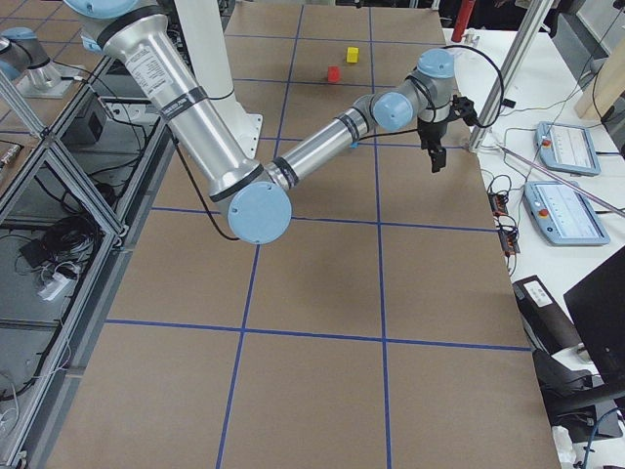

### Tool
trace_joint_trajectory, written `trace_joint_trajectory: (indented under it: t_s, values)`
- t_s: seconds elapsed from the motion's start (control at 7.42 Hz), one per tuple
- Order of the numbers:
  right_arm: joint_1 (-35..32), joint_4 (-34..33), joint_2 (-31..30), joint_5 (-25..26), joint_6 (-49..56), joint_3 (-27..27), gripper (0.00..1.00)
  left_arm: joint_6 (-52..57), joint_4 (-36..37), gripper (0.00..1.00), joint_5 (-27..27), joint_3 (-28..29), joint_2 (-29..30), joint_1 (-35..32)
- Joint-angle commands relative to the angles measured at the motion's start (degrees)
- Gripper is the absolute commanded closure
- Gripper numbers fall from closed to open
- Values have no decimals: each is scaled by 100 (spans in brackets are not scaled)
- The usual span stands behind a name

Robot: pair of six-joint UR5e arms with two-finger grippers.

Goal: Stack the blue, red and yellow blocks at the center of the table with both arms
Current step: 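Release the blue cube and withdraw the right arm while the left gripper reaches red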

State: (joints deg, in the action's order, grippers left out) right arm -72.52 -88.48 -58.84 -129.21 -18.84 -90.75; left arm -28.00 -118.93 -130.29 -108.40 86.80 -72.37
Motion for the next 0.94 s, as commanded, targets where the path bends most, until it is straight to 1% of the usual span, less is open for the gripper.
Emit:
trace_joint_trajectory:
  t_s: [0.0,0.13,0.27,0.54,0.67,0.81]
  values:
    - [-1050,23,-977,-612,2113,5,0,-1956,-228,0,1236,-199,12,1612]
    - [-1236,32,-1276,-631,2678,14,0,-2329,-219,0,1808,-190,21,2247]
    - [-1290,50,-1384,-649,2815,-4,0,-2463,-210,0,2162,-147,73,2749]
    - [-1291,50,-1394,-632,2825,5,0,-2822,-201,0,2314,-41,117,3192]
    - [-1291,50,-1385,-632,2816,-4,0,-2868,-201,0,2515,37,117,3289]
    - [-1291,50,-1385,-632,2807,-4,0,-2869,-201,0,2578,160,126,3360]
